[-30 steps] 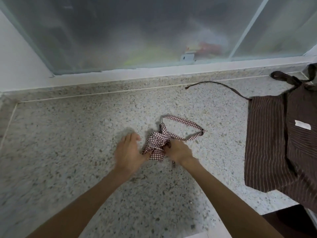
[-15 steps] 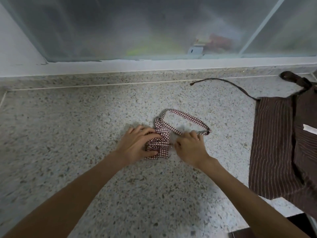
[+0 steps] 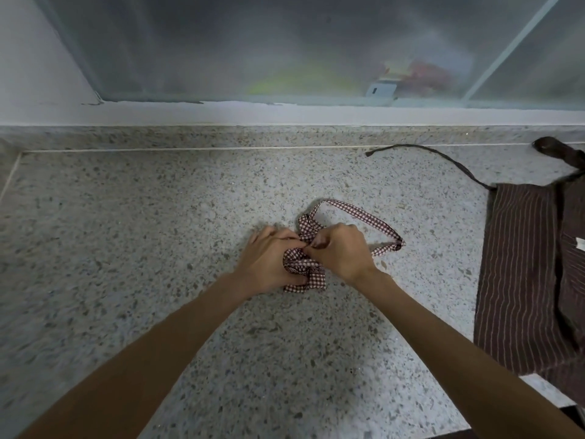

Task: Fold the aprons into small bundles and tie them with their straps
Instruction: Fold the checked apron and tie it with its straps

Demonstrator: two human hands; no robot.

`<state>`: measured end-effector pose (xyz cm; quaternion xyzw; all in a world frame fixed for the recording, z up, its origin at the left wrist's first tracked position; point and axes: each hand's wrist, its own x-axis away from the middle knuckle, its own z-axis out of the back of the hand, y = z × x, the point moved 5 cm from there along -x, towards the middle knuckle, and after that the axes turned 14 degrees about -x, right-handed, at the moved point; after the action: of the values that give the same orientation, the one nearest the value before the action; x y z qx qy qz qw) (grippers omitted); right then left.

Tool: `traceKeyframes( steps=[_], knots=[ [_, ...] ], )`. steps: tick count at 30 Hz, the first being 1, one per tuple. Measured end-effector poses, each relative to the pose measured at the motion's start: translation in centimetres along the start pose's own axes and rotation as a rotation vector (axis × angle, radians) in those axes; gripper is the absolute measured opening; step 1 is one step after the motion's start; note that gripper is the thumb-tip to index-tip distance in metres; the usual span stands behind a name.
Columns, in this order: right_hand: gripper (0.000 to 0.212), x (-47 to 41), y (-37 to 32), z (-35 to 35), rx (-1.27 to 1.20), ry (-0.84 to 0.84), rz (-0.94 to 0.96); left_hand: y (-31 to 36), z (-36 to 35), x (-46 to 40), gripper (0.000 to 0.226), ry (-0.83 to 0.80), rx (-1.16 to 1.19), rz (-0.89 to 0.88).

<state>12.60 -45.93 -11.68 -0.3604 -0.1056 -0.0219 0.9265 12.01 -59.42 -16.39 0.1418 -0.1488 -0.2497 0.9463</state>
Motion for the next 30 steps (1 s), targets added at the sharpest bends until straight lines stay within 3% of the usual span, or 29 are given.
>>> traceKeyframes(
  steps=[5,14,19,26,30],
  knots=[
    [0.011,0.8,1.5,-1.0,-0.234,0.017,-0.074,-0.5,-0.5,0.1,0.061,0.032,0.104,0.044],
    [0.031,1.0,1.4,-1.6,0.058,-0.306,0.043,-0.5,-0.1,-0.1,0.059,0.053,0.136,0.063],
    [0.018,0.2,1.0,-1.3,0.079,-0.427,0.045,-0.4,0.2,-0.2,0.062,0.039,0.070,0.027],
    [0.019,1.7,-0.4,-0.5,0.192,-0.226,0.352,-0.3,0.2,0.1,0.065,0.016,0.021,0.026],
    [0.021,2.7,0.4,-0.2,0.103,-0.186,0.478,-0.2,0.2,0.2,0.062,0.050,0.005,0.032]
  ],
)
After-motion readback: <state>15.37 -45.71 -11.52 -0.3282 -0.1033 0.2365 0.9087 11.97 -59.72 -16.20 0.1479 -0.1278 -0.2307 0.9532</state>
